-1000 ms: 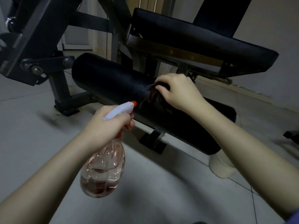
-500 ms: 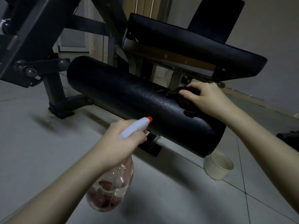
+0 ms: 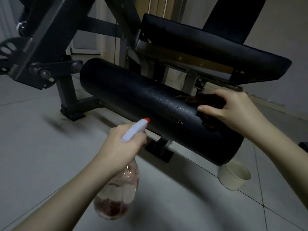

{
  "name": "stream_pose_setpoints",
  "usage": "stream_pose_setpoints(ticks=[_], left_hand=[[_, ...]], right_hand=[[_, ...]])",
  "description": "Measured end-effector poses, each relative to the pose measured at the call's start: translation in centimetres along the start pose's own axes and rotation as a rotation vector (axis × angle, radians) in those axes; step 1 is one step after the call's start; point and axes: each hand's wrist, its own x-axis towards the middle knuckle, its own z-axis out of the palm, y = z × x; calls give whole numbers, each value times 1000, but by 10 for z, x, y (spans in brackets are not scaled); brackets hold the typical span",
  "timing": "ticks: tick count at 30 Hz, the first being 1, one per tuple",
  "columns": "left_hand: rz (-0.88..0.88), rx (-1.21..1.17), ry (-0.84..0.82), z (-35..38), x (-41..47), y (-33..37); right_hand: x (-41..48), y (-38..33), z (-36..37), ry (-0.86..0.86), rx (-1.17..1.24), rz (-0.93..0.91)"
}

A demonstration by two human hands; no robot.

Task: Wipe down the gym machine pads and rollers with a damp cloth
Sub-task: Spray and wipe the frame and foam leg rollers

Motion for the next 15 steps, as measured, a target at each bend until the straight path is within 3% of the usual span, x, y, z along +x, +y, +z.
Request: stream_pose_setpoints(ticks=[6, 12, 15], left_hand=[[-33, 61, 214, -14, 16, -6], [-60, 11, 295, -24, 24, -14], [-45, 36, 335, -28, 27, -17]], right_hand=[[-20, -6, 3, 41, -139, -64], [-31, -4, -8, -190, -222, -178], [-43, -1, 1, -75, -296, -238]])
